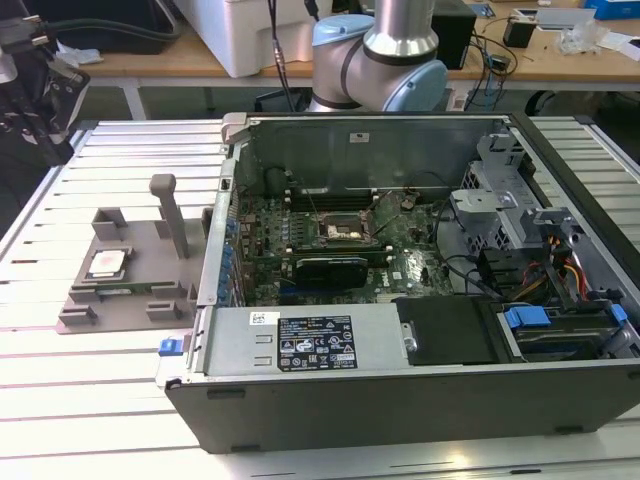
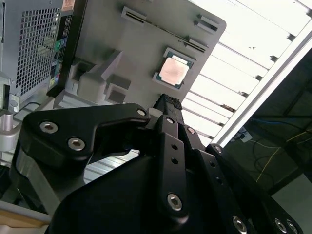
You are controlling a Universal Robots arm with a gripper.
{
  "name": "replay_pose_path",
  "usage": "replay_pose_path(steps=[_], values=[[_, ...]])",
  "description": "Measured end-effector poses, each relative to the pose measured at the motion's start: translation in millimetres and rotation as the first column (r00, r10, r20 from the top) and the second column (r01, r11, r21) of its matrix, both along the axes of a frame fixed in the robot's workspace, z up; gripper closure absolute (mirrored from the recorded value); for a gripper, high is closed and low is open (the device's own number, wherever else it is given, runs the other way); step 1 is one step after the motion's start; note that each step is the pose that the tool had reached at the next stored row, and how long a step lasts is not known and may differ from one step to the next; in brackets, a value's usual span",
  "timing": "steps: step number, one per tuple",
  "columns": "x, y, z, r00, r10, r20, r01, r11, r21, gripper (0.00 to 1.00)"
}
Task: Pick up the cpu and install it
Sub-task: 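Reach for the cpu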
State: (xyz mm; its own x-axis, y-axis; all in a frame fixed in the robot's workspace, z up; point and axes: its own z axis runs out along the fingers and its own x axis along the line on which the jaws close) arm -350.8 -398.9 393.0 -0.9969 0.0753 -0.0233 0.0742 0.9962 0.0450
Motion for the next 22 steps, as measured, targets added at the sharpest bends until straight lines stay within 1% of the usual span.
replay_pose_path(steps=[4,8,14,22], values=[[-5.7,0.0,0.0,1.0,0.0,-0.0001,0.0,1.0,0.0,0.89],[-16.3,0.0,-0.2,1.0,0.0,0.0,0.0,1.0,0.0,0.89],[-28.3,0.0,-0.3,1.0,0.0,-0.0001,0.0,1.0,0.0,0.89],[-37.2,0.0,-0.4,1.0,0.0,0.0,0.0,1.0,0.0,0.89]])
